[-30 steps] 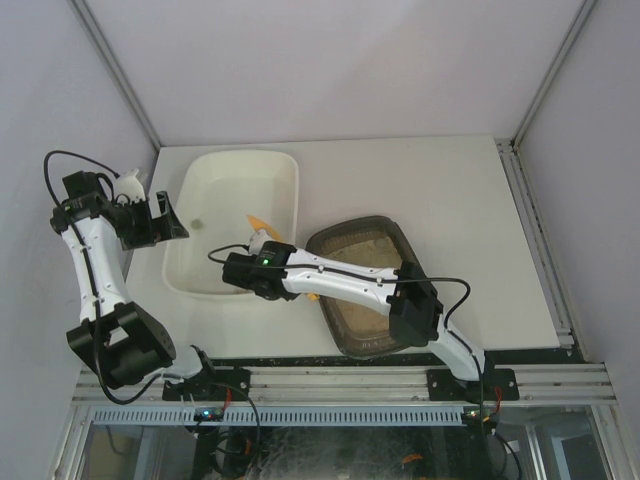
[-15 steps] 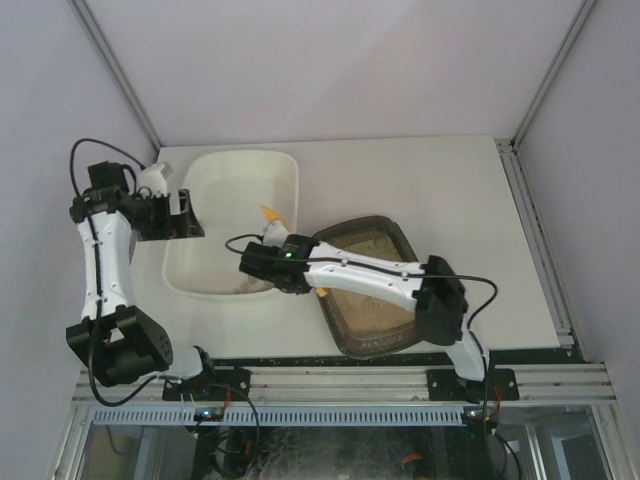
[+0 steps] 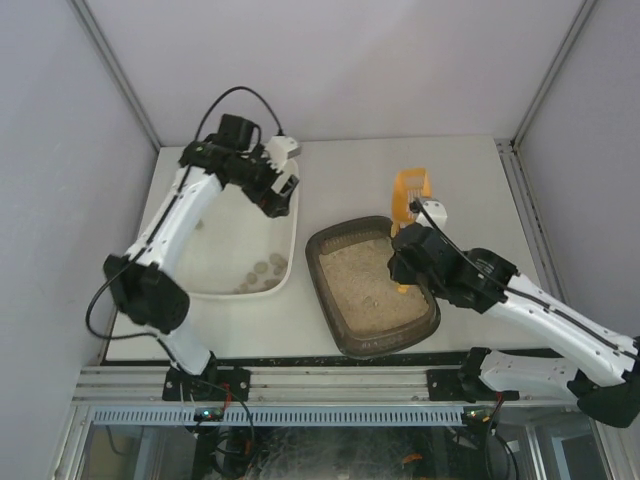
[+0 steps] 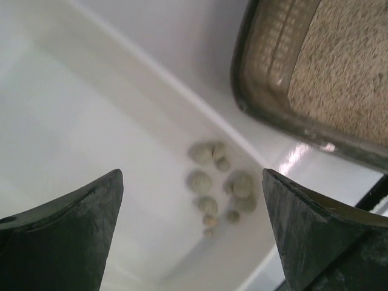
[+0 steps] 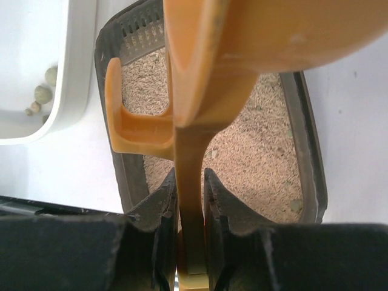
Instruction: Clean the litter box
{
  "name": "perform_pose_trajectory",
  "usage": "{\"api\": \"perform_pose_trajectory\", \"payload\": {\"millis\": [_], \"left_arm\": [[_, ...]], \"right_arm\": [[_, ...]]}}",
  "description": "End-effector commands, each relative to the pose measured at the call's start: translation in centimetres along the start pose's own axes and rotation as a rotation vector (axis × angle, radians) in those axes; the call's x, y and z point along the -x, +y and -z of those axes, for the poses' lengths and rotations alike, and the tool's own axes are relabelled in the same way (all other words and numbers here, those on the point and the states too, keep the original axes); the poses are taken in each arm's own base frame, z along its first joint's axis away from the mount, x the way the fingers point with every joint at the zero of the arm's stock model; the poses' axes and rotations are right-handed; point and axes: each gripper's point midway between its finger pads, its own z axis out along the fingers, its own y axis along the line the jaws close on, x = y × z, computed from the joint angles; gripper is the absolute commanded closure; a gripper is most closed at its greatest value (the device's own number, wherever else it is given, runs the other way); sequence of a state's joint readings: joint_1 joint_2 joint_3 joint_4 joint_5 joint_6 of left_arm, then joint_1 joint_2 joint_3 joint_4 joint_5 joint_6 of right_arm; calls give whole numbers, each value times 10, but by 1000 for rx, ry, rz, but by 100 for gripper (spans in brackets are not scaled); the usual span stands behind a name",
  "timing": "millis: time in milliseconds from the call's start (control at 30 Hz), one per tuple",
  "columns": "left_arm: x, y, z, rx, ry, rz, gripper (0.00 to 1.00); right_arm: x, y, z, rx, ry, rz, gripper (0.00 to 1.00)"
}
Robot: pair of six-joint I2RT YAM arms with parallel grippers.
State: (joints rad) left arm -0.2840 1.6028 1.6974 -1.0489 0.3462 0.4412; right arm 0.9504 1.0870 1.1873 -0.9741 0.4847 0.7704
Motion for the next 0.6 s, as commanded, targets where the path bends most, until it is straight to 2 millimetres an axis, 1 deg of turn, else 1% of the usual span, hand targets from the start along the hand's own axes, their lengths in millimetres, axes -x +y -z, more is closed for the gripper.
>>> {"api": "perform_pose_trajectory", "payload": {"millis": [0,67,100,133,200,300,367,433,567], "left_arm": [[46,-24,-48,-116,-3,-125,0],[58,-34,-77,-137,14,-149,0],[62,-34,-89,-123,28,-162,0],[66,-47,-104,-130,47,-201,0],[69,-61,-128,-129,80,-262,0],[77,-70,-158,-99,76,-319,0],[82,-74,-172,-91,61,-346,0],[82,-83,-183,-124,65,-365,0],[75,-103,-199,-209,93,-402,0]], "right_arm": [[0,6,8,82,-37,-176,100],[-6,1,13,91,-41,-215,100],[-9,-1,16,96,-44,-233,100],[-11,-3,18,100,-48,-249,100],[-17,-9,22,98,-49,-271,100],[-26,-19,26,82,-45,-293,100],[-31,-24,28,70,-41,-304,100],[-35,-28,28,60,-36,-312,100],[-41,-32,28,62,-31,-317,100]]}}
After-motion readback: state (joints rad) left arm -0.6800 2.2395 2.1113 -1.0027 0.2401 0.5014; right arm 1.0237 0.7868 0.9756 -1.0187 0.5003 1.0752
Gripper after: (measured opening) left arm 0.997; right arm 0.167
